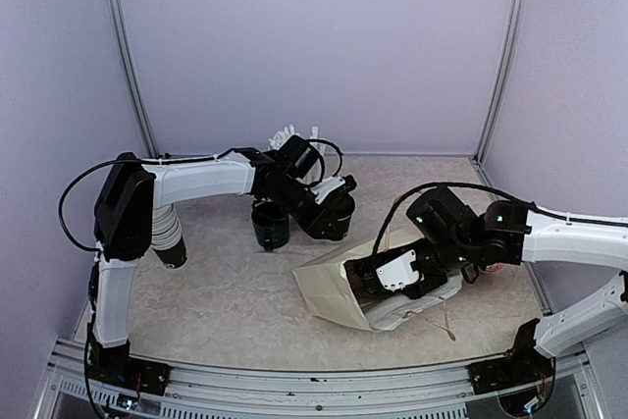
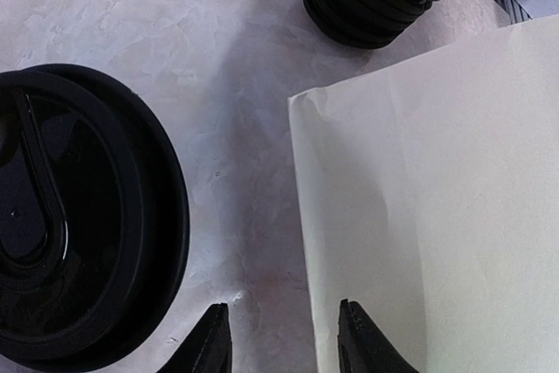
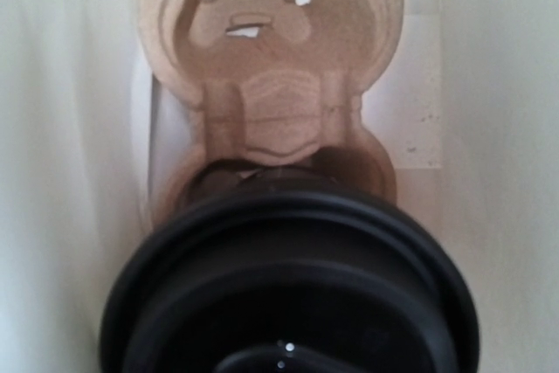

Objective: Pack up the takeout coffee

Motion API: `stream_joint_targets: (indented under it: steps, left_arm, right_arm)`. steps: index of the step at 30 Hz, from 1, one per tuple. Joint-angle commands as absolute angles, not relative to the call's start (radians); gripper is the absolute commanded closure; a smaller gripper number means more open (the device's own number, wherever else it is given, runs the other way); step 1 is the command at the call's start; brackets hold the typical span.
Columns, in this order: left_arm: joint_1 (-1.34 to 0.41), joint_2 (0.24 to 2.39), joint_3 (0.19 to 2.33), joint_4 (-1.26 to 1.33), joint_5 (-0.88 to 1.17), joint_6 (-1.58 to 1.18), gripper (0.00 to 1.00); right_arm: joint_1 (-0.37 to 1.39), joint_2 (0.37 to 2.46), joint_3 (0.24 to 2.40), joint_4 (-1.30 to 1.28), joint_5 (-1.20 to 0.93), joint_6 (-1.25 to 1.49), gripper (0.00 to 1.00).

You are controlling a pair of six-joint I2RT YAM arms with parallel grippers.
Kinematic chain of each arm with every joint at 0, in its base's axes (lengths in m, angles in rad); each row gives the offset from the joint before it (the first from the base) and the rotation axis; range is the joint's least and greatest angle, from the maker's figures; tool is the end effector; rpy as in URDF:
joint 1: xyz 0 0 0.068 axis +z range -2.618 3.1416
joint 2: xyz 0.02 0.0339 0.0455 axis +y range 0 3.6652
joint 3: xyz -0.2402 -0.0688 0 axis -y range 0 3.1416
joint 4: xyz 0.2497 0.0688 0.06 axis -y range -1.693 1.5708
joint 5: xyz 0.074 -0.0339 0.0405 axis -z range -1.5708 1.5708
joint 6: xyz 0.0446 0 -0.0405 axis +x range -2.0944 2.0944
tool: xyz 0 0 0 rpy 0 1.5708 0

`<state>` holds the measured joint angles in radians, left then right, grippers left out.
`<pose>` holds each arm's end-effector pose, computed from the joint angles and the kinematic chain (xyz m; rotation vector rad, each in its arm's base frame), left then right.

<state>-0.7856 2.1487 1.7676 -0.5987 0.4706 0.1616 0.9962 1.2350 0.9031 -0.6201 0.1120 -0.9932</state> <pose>0.3170 -0.3458 0.1831 1.3542 2.2265 -0.8359 0.1483 0.2198 0.2193 -2.0881 1.4103 -0.1400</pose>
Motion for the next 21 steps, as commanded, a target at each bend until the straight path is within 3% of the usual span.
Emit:
stream_joint_targets:
  steps: [1, 21]
  left_arm:
    - [-0.779, 2.156, 1.773, -0.594, 0.506, 0.156, 0.58]
    - [-0.781, 2.172, 1.749, -0.608, 0.512, 0.161, 0.57]
  right_arm:
    - [0.993, 1.275, 0.878, -0.760, 0.019, -0.965, 0.46]
    - [0.991, 1.263, 0.781, -0.460, 0.204, -0.983, 0.46]
